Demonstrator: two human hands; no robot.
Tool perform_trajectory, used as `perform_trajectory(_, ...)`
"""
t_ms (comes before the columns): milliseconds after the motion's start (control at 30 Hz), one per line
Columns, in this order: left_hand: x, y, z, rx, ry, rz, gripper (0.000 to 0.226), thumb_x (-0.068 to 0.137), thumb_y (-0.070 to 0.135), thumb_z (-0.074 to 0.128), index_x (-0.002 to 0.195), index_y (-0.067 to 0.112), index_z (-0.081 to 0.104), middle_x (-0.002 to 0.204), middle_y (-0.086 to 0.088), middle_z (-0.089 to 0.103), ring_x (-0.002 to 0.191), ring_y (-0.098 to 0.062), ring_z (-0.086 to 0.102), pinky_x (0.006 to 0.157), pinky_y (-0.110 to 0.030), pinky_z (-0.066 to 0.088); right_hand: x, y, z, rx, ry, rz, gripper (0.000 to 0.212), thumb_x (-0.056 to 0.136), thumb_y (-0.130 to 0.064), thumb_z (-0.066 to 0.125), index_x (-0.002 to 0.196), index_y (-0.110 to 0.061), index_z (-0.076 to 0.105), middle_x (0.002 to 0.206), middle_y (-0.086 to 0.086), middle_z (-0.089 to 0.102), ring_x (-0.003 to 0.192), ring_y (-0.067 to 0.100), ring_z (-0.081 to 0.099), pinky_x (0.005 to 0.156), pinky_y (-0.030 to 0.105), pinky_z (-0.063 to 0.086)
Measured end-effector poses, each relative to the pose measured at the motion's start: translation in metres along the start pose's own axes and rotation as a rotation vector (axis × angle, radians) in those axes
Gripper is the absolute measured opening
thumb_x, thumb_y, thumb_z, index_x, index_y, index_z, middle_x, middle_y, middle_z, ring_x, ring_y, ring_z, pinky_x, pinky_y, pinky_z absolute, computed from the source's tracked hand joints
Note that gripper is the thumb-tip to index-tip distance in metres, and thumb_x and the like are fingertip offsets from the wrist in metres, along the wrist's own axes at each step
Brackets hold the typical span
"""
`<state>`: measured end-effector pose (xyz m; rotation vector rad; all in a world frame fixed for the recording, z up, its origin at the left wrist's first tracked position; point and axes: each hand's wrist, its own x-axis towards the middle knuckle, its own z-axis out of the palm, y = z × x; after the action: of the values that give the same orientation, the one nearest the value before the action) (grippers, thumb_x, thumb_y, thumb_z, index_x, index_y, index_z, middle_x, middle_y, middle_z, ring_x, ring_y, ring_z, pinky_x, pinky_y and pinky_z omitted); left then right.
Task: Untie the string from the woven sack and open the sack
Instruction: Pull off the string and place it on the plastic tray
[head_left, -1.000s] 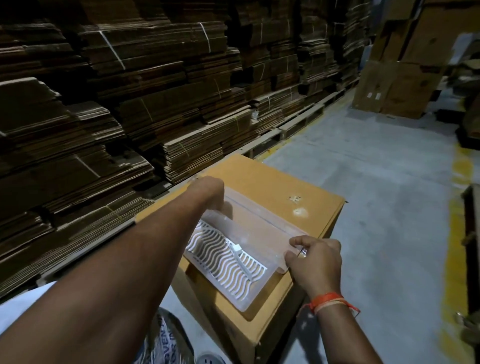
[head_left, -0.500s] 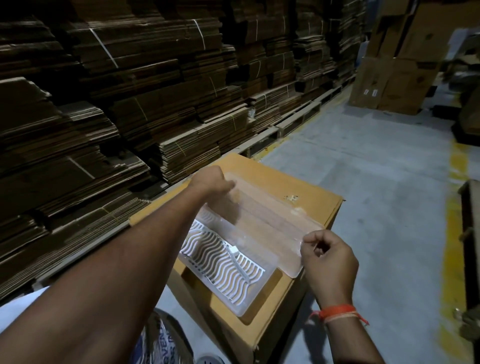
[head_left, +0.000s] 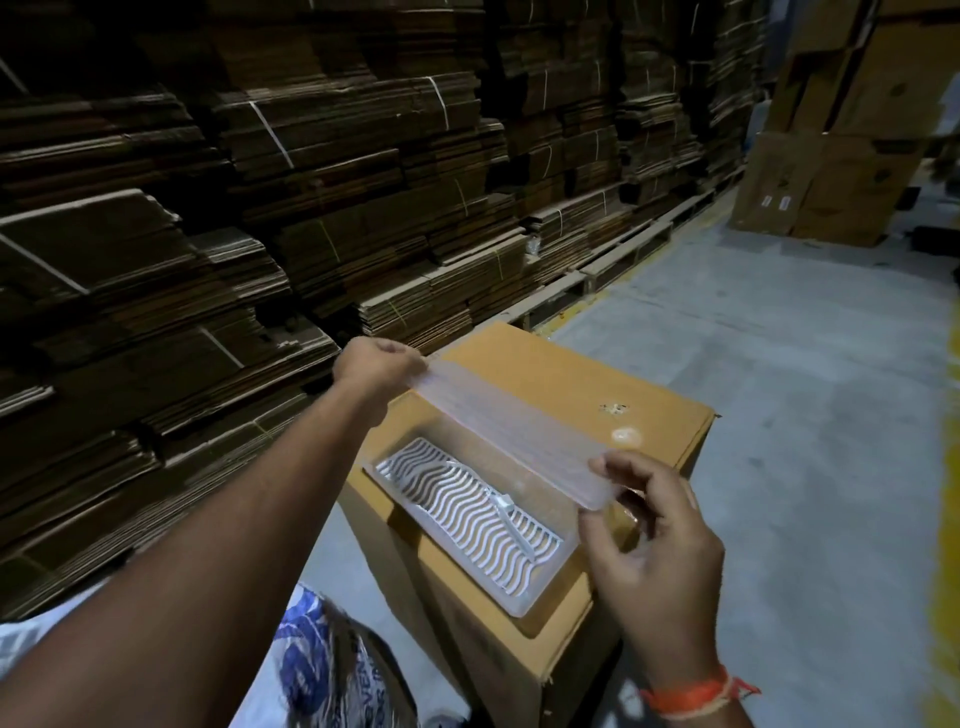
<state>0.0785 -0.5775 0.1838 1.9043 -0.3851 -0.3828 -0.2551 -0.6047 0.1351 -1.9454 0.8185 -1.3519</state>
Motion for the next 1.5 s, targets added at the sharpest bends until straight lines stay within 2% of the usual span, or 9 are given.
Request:
perform_trajectory(233, -0.032, -0.027, -0.041, 0.019, -0.062, 0.089, 0.026, 0.087, 0.018, 0.082, 0.113, 0.013, 0.079, 0.111, -0.007, 0.078, 0.108, -0.023, 0.071, 0.099, -0.042, 0.057, -0.027, -0.007, 0.008, -0.084, -0.209, -0.136, 0.032, 0.081, -0.038, 0.081, 0.108, -0.022, 0.079, 0.116, -0.008, 0.068, 0.116, 0.014, 0.060, 0.100, 0.017, 0.042)
perform_trajectory(300, -0.037, -0.037, -0.049, 0.060, -0.053, 0.116, 0.025, 0.085, 0.024, 0.084, 0.110, 0.020, 0.080, 0.109, -0.001, 0.079, 0.108, -0.020, 0.073, 0.099, -0.041, 0.058, -0.034, -0.004, 0.012, -0.098, -0.223, -0.153, 0.031, 0.083, -0.038, 0.077, 0.108, -0.021, 0.079, 0.117, -0.007, 0.067, 0.116, 0.017, 0.059, 0.103, 0.011, 0.037)
perform_trajectory(433, -0.049, -0.047, -0.056, 0.109, -0.002, 0.137, 0.022, 0.085, 0.031, 0.083, 0.107, 0.026, 0.081, 0.109, 0.006, 0.079, 0.106, -0.016, 0.072, 0.096, -0.044, 0.060, -0.048, -0.005, 0.017, -0.138, -0.237, -0.151, 0.031, 0.080, -0.025, 0.085, 0.110, -0.019, 0.079, 0.118, -0.002, 0.066, 0.115, 0.019, 0.057, 0.092, 0.028, 0.049)
perform_trajectory(567, -0.056, -0.053, -0.058, 0.124, 0.013, 0.162, 0.023, 0.088, 0.029, 0.082, 0.110, 0.023, 0.081, 0.109, 0.006, 0.077, 0.101, -0.009, 0.070, 0.093, -0.036, 0.058, -0.057, -0.012, 0.022, -0.223, -0.238, -0.180, 0.029, 0.079, -0.021, 0.085, 0.108, -0.017, 0.080, 0.115, 0.001, 0.068, 0.111, 0.020, 0.056, 0.086, 0.029, 0.048)
perform_trajectory(833, -0.057, -0.063, -0.058, 0.028, -0.008, 0.143, 0.022, 0.088, 0.023, 0.083, 0.109, 0.019, 0.081, 0.127, -0.005, 0.075, 0.118, -0.020, 0.070, 0.104, -0.040, 0.056, -0.061, -0.020, 0.027, -0.268, -0.278, -0.074, 0.029, 0.075, -0.012, 0.089, 0.102, -0.016, 0.082, 0.114, 0.002, 0.067, 0.111, 0.022, 0.056, 0.084, 0.031, 0.054)
perform_trajectory(967, -0.055, -0.066, -0.060, -0.004, -0.008, 0.130, 0.021, 0.091, 0.014, 0.079, 0.111, 0.014, 0.079, 0.120, -0.007, 0.078, 0.112, -0.017, 0.072, 0.104, -0.042, 0.057, -0.070, -0.028, 0.024, -0.178, -0.174, 0.056, 0.024, 0.075, -0.012, 0.089, 0.096, -0.020, 0.082, 0.126, 0.005, 0.058, 0.115, 0.012, 0.047, 0.089, 0.024, 0.045)
perform_trajectory(1100, -0.055, -0.070, -0.061, -0.005, -0.012, 0.084, 0.023, 0.094, 0.009, 0.075, 0.117, 0.010, 0.078, 0.111, -0.008, 0.079, 0.106, -0.020, 0.073, 0.100, -0.041, 0.058, -0.072, -0.034, 0.020, -0.045, -0.148, 0.324, 0.027, 0.077, -0.020, 0.089, 0.091, -0.038, 0.074, 0.126, -0.004, 0.047, 0.107, 0.014, 0.055, 0.090, 0.037, 0.057)
perform_trajectory(1400, -0.049, -0.072, -0.057, 0.017, 0.058, 0.082, 0.019, 0.097, 0.013, 0.072, 0.114, 0.017, 0.081, 0.100, 0.005, 0.077, 0.105, -0.018, 0.070, 0.094, -0.038, 0.057, -0.077, -0.036, 0.026, -0.012, -0.138, 0.324, 0.027, 0.073, -0.015, 0.093, 0.091, -0.032, 0.081, 0.117, -0.003, 0.051, 0.103, -0.016, 0.053, 0.081, 0.010, 0.046)
perform_trajectory(1500, -0.046, -0.076, -0.057, 0.023, 0.061, 0.073, 0.018, 0.096, 0.015, 0.072, 0.110, 0.019, 0.082, 0.102, 0.004, 0.079, 0.102, -0.018, 0.073, 0.097, -0.044, 0.061, -0.080, -0.035, 0.028, 0.006, -0.128, 0.320, 0.026, 0.073, -0.015, 0.093, 0.093, -0.028, 0.083, 0.117, -0.003, 0.051, 0.106, -0.025, 0.046, 0.080, 0.018, 0.051)
